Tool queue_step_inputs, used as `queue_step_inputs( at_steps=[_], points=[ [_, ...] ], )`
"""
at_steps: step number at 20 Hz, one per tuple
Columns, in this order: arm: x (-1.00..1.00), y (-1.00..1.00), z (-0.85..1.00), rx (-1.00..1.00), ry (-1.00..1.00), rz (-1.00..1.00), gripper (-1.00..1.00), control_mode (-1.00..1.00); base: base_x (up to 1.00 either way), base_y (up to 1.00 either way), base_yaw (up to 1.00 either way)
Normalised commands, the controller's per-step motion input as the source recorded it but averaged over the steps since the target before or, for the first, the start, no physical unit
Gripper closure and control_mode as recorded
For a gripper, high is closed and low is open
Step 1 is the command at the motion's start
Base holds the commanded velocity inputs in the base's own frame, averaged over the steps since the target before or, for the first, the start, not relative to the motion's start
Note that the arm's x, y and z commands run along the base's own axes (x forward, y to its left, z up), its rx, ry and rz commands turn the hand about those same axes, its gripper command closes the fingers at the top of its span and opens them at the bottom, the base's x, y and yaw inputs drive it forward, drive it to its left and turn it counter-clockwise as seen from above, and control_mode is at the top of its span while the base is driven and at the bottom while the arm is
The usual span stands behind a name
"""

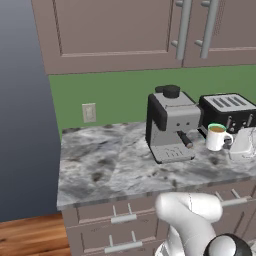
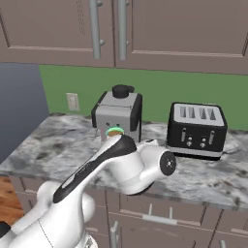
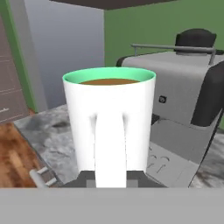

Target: Pick up the brewed coffee from the coffee machine and place it next to the breakfast plate on the dining counter.

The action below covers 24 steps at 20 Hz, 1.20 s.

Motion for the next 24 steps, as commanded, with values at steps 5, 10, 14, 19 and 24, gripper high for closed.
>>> queue_step_inputs(
  at_steps=[5, 10, 14, 19, 24],
  points=[
    [-0.03, 0.42, -0.13, -0.13, 0.14, 0.0, 1.0, -1.0, 0.0, 0.0, 0.0],
    [0.0, 0.0, 0.0, 0.0, 0.0, 0.0, 1.0, 1.0, -0.65, 0.14, -0.16],
    [0.0, 0.0, 0.0, 0.0, 0.0, 0.0, 1.0, 1.0, -0.87, 0.06, -0.49],
    [0.0, 0.0, 0.0, 0.0, 0.0, 0.0, 1.0, 1.0, -0.57, 0.14, -0.66],
    [0.0, 0.0, 0.0, 0.0, 0.0, 0.0, 1.0, 1.0, -0.36, 0.14, -0.72]
  ],
)
